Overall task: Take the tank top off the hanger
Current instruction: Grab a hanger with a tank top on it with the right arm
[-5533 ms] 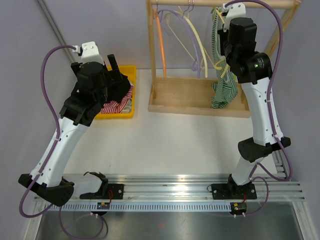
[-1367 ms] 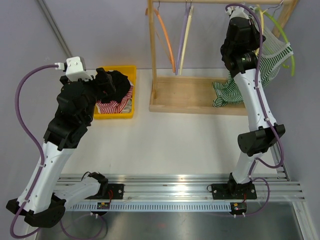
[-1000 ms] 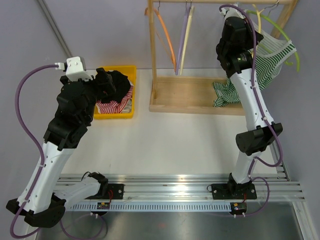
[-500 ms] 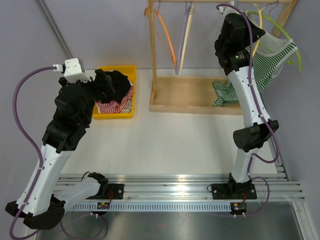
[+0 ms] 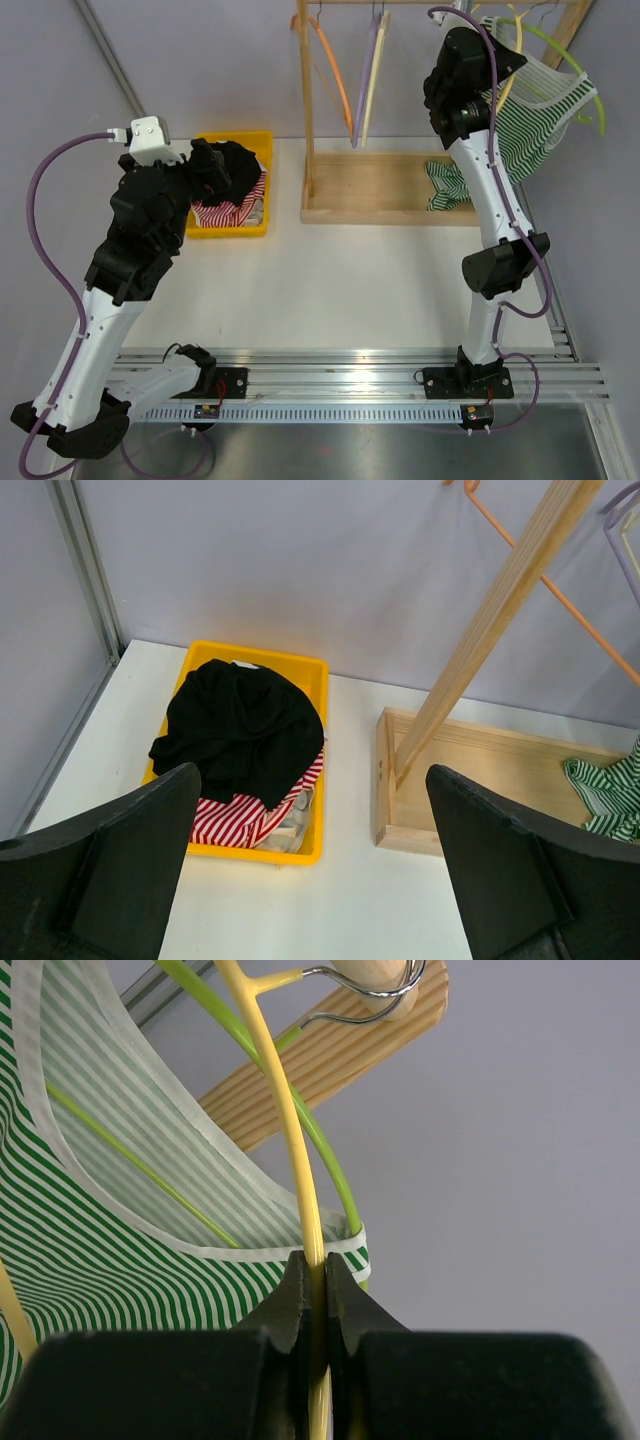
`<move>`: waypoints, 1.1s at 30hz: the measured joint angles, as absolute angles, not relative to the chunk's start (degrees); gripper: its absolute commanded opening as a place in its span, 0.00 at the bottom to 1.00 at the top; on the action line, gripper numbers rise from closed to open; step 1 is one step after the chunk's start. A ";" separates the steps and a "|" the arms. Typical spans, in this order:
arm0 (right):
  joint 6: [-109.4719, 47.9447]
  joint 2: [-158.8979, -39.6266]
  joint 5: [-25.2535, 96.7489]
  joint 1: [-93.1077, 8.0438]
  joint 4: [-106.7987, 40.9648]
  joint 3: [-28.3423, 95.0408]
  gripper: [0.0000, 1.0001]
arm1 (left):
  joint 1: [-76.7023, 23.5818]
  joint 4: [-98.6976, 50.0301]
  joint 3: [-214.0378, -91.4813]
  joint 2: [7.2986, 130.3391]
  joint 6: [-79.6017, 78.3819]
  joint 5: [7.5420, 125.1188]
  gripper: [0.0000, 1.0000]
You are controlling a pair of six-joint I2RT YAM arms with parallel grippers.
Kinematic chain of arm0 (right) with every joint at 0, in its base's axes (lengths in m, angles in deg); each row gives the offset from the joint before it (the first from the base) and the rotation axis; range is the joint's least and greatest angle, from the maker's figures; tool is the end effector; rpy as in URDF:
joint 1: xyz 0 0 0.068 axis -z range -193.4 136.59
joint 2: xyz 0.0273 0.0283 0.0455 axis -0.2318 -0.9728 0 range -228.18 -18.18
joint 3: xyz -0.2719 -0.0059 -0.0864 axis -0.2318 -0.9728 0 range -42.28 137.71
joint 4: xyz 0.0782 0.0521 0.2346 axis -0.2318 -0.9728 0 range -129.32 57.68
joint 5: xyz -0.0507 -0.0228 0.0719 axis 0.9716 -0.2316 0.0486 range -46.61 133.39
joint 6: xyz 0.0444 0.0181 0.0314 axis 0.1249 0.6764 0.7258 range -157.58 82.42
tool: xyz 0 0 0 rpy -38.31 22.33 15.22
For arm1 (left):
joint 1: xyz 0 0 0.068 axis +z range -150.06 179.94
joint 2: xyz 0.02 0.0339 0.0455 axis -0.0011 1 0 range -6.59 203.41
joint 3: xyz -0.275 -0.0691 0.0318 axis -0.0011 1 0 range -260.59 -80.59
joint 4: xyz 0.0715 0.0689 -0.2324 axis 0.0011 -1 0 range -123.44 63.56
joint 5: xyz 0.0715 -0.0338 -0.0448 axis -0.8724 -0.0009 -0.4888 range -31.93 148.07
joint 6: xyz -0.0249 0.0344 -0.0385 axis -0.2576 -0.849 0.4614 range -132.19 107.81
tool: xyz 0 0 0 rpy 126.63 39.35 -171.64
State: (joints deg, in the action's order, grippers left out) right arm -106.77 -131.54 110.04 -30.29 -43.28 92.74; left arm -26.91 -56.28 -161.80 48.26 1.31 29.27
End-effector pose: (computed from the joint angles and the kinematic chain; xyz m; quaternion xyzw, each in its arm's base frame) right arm 0.4081 0.0849 0.5272 -0.0547 0.6783 -0.5983 0.4230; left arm 0.1466 -0.0523 0.4917 -0.0873 0.7204 -0.0589 0.6855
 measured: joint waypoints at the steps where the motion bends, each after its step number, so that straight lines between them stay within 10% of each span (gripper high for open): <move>1: -107.33 -131.50 110.24 -30.29 -42.19 92.28 0.00 | -26.91 -56.30 -161.80 48.31 1.31 29.34 0.99; 33: -115.22 -128.24 110.48 -38.40 -21.05 75.88 0.00 | -26.91 -56.28 -161.54 49.20 1.33 29.71 0.99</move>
